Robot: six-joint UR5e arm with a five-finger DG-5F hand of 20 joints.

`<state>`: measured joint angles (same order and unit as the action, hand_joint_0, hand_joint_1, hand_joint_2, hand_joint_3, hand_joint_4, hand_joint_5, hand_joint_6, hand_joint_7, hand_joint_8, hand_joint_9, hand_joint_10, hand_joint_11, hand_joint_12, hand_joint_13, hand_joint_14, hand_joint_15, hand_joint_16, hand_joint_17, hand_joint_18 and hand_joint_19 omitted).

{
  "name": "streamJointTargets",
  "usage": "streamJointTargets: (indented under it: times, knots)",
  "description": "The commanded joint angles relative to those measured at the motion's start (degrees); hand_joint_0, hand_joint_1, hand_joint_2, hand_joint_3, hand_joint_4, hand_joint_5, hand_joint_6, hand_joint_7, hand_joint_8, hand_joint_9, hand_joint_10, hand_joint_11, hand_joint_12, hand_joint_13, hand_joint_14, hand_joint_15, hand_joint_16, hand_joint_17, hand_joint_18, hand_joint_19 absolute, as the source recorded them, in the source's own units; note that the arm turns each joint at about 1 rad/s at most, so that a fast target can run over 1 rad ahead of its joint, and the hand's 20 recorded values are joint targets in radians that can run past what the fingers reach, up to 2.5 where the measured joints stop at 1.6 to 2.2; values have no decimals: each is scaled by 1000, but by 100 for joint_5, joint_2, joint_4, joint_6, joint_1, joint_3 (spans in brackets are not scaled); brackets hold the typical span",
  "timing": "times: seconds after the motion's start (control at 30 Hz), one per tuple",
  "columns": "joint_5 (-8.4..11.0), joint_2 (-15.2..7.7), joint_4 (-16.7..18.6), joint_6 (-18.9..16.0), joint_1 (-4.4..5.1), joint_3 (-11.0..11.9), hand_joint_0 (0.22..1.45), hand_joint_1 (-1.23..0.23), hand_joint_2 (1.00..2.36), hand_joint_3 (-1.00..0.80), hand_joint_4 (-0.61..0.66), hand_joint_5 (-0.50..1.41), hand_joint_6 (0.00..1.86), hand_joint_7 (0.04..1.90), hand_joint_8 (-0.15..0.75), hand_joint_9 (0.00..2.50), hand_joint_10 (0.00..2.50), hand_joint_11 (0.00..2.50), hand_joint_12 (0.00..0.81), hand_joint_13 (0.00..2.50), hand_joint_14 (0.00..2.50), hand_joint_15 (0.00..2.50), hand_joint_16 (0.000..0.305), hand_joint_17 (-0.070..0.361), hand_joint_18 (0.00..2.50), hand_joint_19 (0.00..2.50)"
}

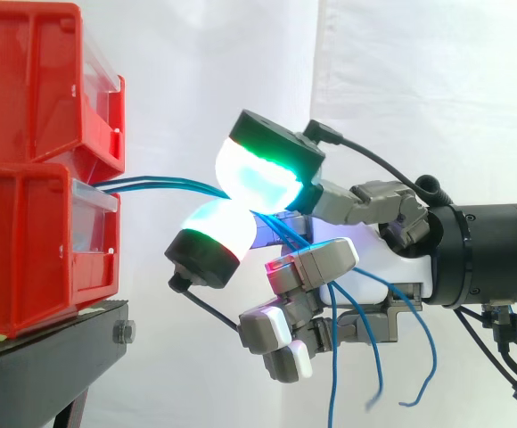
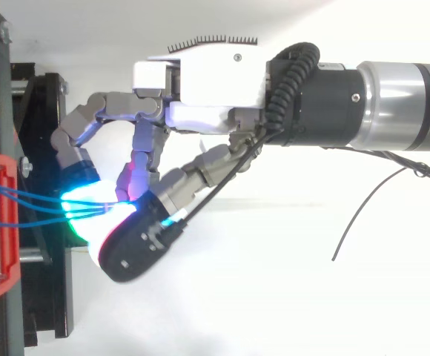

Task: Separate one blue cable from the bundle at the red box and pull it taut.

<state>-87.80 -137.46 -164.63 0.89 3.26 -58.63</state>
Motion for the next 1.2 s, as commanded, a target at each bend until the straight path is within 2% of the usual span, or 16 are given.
streamJointTargets:
  times: [0.0, 0.17, 0.4, 0.53, 0.6, 0.7, 0.83, 0.9, 0.97, 1.13, 1.17]
  knots:
    - [0, 0, 1, -1, 0, 0, 701, -1007, 1000, -500, -122, -127, 901, 1267, 285, 1444, 26, 1433, 346, 1101, 27, 776, 43, 97, 937, 796]
    - [0, 0, -8, -1, 0, 0, 569, -1002, 1000, -500, -77, -128, 897, 1243, 298, 1429, 26, 1426, 357, 1088, 29, 780, 45, 101, 932, 818]
    - [0, 0, -17, -1, 8, 0, 467, -852, 1000, -500, -22, -126, 867, 1153, 330, 1448, 24, 1363, 392, 1116, 27, 757, 52, 117, 990, 806]
    - [-9, 0, 1, -1, 0, 0, 493, -697, 1000, -500, -15, -125, 851, 1135, 323, 1453, 23, 1335, 388, 1114, 27, 759, 51, 115, 998, 833]
    - [0, 0, 1, -1, 0, 0, 581, -648, 1000, -500, -12, -124, 839, 1163, 304, 1452, 25, 1344, 366, 1110, 26, 777, 46, 103, 958, 866]
    - [0, 0, 1, -1, -9, 0, 632, -689, 1000, -500, -32, -117, 836, 1195, 297, 1457, 26, 1338, 366, 1118, 26, 778, 45, 101, 960, 879]
    - [-9, 0, -8, -1, 0, 0, 647, -783, 1009, -401, 0, -137, 844, 1181, 299, 1404, 27, 1357, 375, 1112, 28, 787, 46, 104, 978, 878]
    - [-26, 9, -17, -1, -9, 0, 675, -843, 1000, -500, 20, -147, 844, 1166, 300, 1376, 26, 1334, 372, 1107, 26, 782, 46, 104, 982, 868]
    - [-9, 0, -8, -1, -9, 0, 668, -862, 1000, -500, 22, -147, 844, 1164, 302, 1375, 26, 1333, 371, 1101, 29, 777, 46, 104, 979, 866]
    - [-17, 0, 1, -9, -9, 0, 540, -844, 1000, -500, 29, -143, 846, 1148, 318, 1383, 25, 1339, 380, 1102, 27, 780, 49, 109, 994, 866]
    - [-17, 0, -26, -9, -9, 0, 484, -778, 1000, -500, 45, -137, 842, 1129, 344, 1402, 24, 1320, 405, 1120, 27, 773, 52, 118, 1027, 852]
